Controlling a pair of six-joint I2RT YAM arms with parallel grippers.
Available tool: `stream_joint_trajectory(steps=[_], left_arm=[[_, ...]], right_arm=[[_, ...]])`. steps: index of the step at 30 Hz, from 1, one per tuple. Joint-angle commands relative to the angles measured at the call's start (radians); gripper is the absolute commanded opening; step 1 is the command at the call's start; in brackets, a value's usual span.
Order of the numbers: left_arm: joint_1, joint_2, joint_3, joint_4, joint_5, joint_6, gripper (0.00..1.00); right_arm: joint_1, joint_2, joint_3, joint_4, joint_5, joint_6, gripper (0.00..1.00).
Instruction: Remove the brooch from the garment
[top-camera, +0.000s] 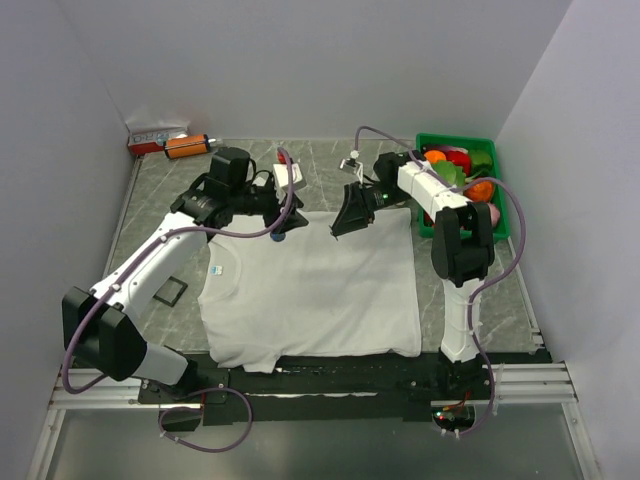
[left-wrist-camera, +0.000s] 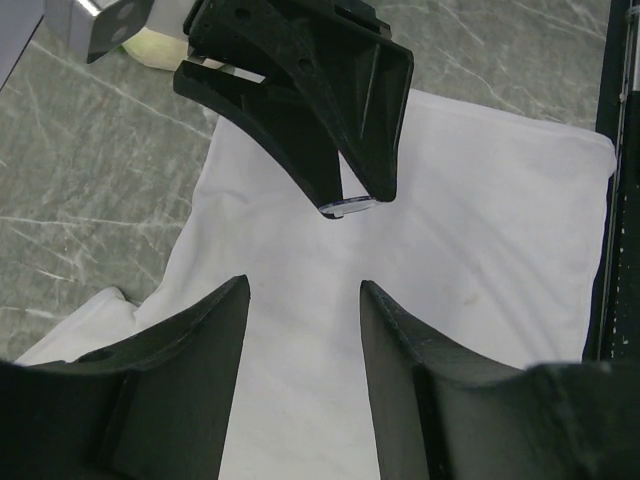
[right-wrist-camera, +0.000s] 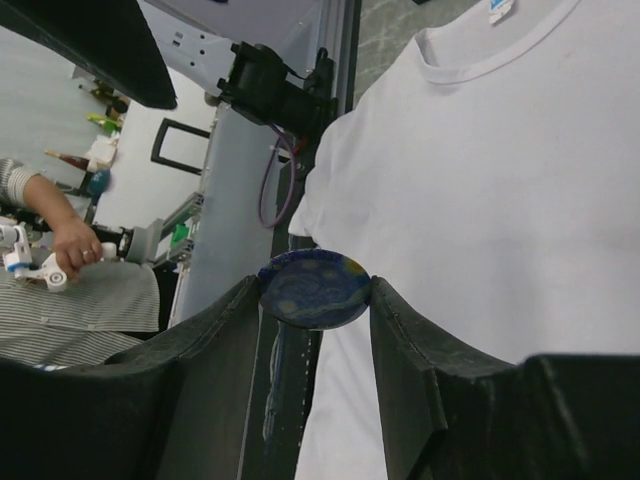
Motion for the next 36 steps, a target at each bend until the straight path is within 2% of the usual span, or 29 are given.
stream_joint_trajectory(steps=[1,9,17,28,36], left_arm=[[-0.011,0.008,0.029,0.000,0.017,0.051,0.54],[-0.027,0.043,0.065,-0.060,0.080,0.143,0.52],[-0.039,0.083,0.078,-0.032,0.209,0.192,0.51],[-0.094,0.126,0.092,0.021,0.207,0.296,0.51],[-0.122,0.191,0.155,-0.115,0.266,0.474,0.47]], right_arm=[[0.004,-0.084,-0.022,-0.244,-0.057,-0.020,0.44],[0.004,-0.110,-0.050,-0.243,-0.047,-0.015,0.44],[0.003,-0.140,-0.067,-0.243,-0.031,-0.009,0.44],[0.010,-0.180,-0.111,-0.243,-0.005,-0.004,0.45],[0.018,-0.176,-0.107,-0.243,0.002,-0.001,0.45]])
